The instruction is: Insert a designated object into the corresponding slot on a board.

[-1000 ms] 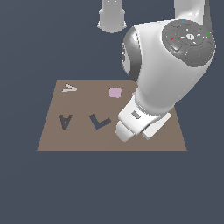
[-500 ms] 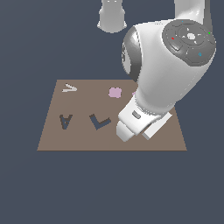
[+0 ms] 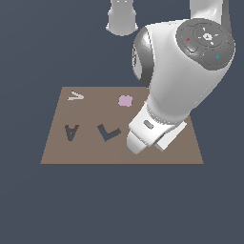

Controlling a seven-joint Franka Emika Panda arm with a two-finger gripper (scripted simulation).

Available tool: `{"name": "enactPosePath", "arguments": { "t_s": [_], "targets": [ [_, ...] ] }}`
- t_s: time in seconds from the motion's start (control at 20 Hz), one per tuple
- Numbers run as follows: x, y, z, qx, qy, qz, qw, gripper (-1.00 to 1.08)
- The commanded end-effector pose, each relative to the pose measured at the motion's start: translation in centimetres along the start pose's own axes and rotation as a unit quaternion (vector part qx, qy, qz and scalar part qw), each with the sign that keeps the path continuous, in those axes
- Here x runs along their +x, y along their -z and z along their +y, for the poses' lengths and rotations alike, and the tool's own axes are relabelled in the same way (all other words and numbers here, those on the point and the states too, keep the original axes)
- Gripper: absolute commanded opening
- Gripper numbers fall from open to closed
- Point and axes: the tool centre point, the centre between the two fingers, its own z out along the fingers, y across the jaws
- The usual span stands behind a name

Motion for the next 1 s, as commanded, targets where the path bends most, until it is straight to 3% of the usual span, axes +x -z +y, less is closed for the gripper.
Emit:
{"name": "enactPosePath", "arguments": {
  "t_s": [0.0, 0.55, 0.75, 0.95],
  "targets": [
    [-0.2, 0.0, 0.1, 0.000, 0.010, 0.000, 0.9999, -1.00],
    [-2.2, 0.2, 0.5, 0.000, 0.111, 0.000, 0.9938, -1.00],
    [-3.3, 0.2, 1.0, 0.000, 0.166, 0.000, 0.9861, -1.00],
    [-4.5, 0.3, 1.7, -0.001, 0.230, 0.001, 0.9731, -1.00]
  ]
}}
